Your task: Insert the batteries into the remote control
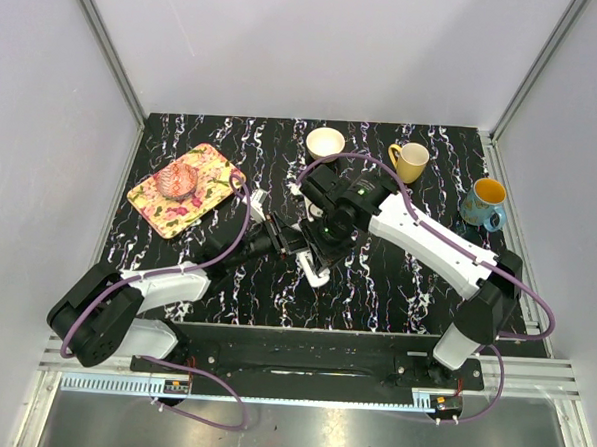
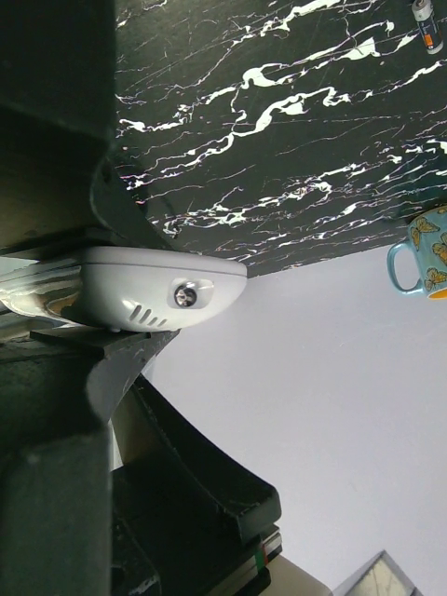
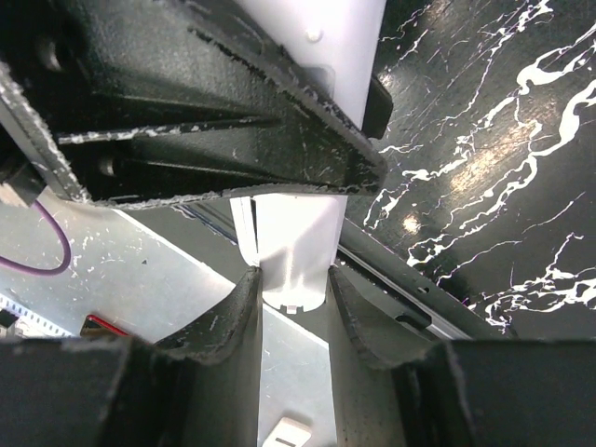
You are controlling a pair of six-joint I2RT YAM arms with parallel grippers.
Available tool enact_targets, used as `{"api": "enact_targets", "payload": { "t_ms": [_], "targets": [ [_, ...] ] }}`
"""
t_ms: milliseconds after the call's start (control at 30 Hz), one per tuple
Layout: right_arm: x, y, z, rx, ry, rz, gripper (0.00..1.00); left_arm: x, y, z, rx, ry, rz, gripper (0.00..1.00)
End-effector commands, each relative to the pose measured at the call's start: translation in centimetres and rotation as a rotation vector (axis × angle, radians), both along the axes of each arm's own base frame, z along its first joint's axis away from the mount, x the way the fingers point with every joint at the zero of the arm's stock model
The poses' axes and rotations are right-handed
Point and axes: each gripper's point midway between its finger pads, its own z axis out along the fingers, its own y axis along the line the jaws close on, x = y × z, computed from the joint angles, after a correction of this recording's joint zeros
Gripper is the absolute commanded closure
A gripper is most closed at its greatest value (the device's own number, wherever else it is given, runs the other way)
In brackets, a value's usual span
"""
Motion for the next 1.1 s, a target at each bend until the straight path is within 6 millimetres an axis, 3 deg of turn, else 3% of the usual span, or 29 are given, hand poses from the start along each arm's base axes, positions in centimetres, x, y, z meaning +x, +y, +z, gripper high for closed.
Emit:
{"api": "enact_targets", "payload": {
  "t_ms": [0, 500, 1067],
  "targets": [
    [1.2, 0.0, 0.0, -0.007, -0.033, -0.008, 1.0, 0.2, -0.6, 4.2, -0.097, -0.104, -0.005, 1.0],
    [0.5, 0.5, 1.0, 0.03, -0.005, -0.01, 1.0, 1.0, -0.9, 3.3, -0.031, -0.098, 0.02, 1.0],
    [1.0, 0.6, 0.4, 0.018, -0.02, -0.023, 1.0, 0.5, -1.2, 4.4, -0.055, -0.121, 0.007, 1.0]
  ]
}}
